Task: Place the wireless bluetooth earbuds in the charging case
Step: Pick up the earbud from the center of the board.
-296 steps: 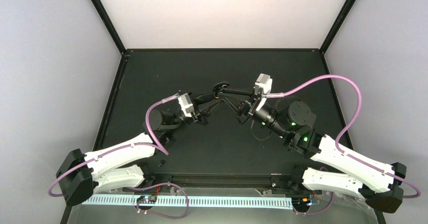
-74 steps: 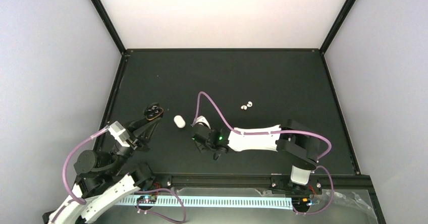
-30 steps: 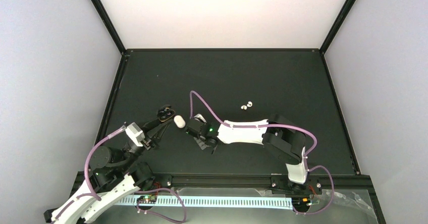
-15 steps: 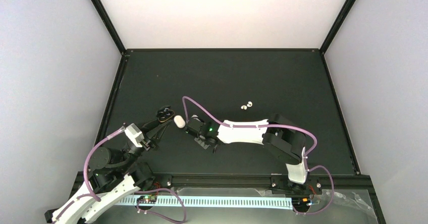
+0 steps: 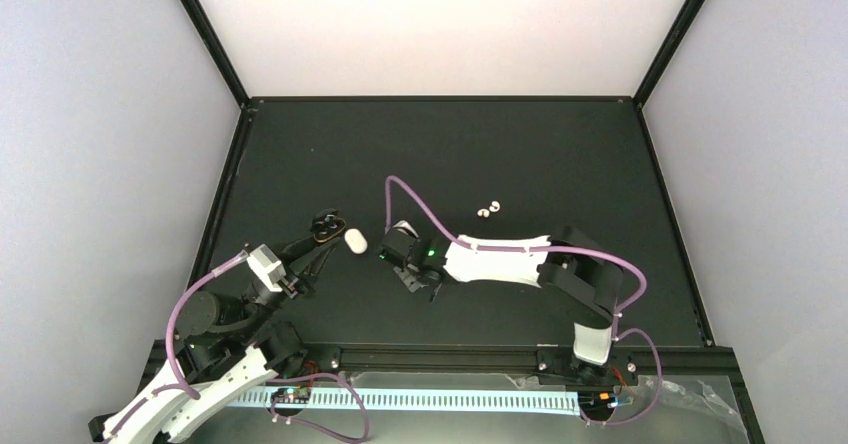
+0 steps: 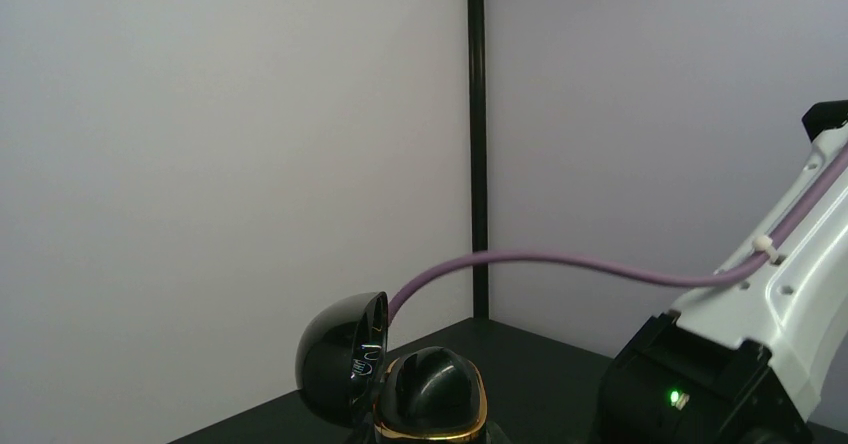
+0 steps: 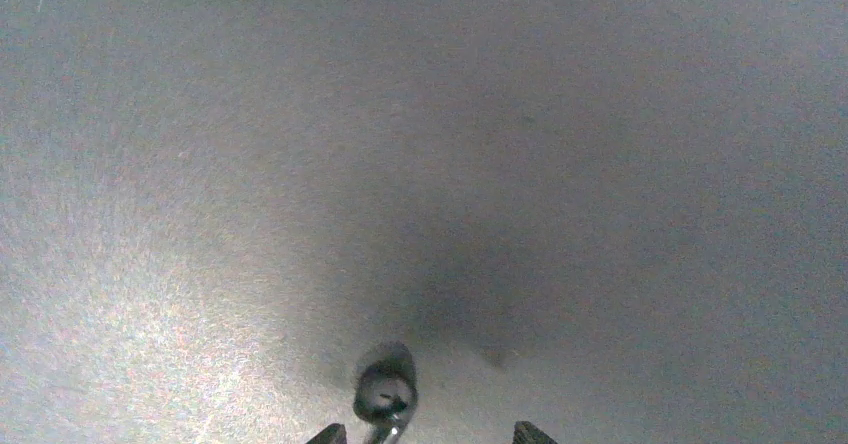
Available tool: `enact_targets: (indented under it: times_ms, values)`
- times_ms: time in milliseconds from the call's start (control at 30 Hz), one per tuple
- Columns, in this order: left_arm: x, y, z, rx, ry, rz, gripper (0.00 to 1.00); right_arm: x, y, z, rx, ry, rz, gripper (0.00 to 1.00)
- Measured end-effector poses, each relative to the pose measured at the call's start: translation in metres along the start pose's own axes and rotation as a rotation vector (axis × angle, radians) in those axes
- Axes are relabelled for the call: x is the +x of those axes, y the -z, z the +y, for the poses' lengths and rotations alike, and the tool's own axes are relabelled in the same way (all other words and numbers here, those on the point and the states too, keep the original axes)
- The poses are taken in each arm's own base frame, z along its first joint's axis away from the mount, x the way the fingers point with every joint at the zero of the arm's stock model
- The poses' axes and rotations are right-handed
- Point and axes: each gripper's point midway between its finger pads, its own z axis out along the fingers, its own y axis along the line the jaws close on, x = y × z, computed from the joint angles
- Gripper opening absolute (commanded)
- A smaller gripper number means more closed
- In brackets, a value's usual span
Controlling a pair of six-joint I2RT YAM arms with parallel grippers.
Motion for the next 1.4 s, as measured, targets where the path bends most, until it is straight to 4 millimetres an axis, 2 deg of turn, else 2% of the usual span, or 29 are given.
enact_targets:
  times_ms: [200, 400, 700, 1400]
  values:
    - [0.000, 0.000, 0.000, 0.000, 0.000, 0.000, 0.02, -0.005, 0.021, -0.016, -0.025, -0.255, -0.032, 0.42]
    - [0.000, 0.000, 0.000, 0.000, 0.000, 0.000, 0.02, -0.010, 0.016, -0.011, -0.023, -0.355, -0.005, 0.46]
    - [0.000, 0.000, 0.000, 0.001, 0.000, 0.000, 0.02, 0.008, -0.014, -0.007, 0.025, -0.371, 0.088, 0.43]
    - [0.000, 0.000, 0.000, 0.002, 0.000, 0.000, 0.02, 0.002, -0.019, -0.004, 0.023, -0.373, 0.109, 0.25]
